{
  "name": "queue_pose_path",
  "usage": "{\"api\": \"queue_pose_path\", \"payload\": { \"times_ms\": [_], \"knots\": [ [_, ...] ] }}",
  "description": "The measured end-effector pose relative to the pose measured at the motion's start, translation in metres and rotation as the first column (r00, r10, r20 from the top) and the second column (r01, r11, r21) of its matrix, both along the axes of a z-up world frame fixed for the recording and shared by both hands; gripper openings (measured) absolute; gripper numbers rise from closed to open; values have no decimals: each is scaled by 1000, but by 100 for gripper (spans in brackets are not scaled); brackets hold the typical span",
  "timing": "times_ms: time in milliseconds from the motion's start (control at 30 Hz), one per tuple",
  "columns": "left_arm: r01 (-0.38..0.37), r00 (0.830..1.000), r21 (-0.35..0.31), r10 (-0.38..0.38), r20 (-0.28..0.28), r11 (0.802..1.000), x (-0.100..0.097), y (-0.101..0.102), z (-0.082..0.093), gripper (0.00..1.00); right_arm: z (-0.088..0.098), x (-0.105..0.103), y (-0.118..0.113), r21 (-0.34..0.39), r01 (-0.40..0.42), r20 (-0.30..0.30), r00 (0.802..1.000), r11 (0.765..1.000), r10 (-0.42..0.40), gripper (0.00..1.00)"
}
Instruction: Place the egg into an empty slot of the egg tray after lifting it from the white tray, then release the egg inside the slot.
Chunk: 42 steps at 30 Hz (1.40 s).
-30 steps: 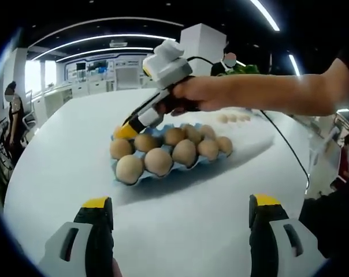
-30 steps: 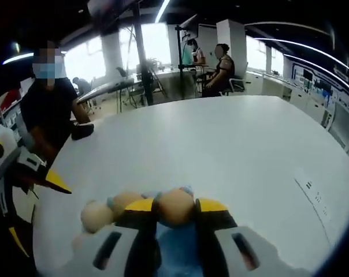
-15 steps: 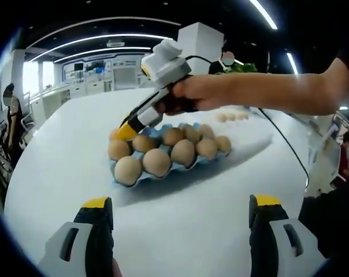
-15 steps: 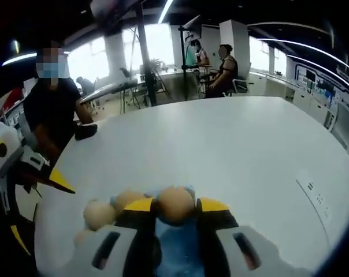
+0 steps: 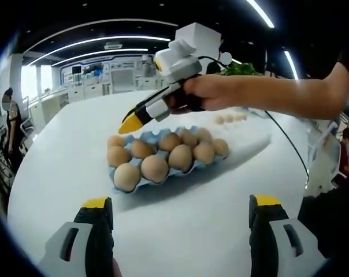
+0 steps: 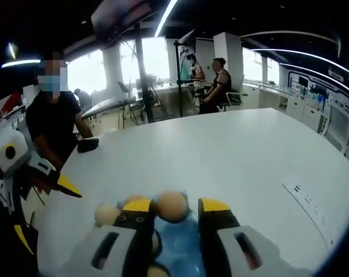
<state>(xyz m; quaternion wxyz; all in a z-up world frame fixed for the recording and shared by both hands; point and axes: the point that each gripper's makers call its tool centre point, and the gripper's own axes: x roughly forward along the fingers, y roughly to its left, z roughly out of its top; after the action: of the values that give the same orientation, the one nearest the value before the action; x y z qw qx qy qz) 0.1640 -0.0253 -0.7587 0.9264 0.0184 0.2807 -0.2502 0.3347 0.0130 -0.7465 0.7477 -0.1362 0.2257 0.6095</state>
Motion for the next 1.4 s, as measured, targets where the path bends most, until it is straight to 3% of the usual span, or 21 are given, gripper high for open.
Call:
{"api": "queue_pose_path", "payload": {
  "times_ms": [467, 733, 1100, 1233, 1400],
  "knots": [
    [14, 1000, 5, -14, 14, 1000, 4, -19, 4, 100, 11, -1, -51, 9, 51, -33, 998, 999, -50, 29],
    [36, 999, 5, -36, 21, 999, 2, -31, 7, 100, 12, -3, -78, -15, 49, 20, 999, 999, -49, 35],
    [63, 998, -9, -63, 29, 998, 4, -42, 14, 100, 10, -7, -107, -17, 34, 46, 998, 999, -33, 34],
    [97, 995, 6, -97, 30, 995, 2, -48, 16, 100, 8, -4, -126, 9, 76, -6, 997, 997, -76, 33],
    [109, 993, 0, -109, 34, 994, 4, -55, 17, 100, 7, 1, -147, 2, 103, 3, 995, 995, -103, 34]
  ]
}}
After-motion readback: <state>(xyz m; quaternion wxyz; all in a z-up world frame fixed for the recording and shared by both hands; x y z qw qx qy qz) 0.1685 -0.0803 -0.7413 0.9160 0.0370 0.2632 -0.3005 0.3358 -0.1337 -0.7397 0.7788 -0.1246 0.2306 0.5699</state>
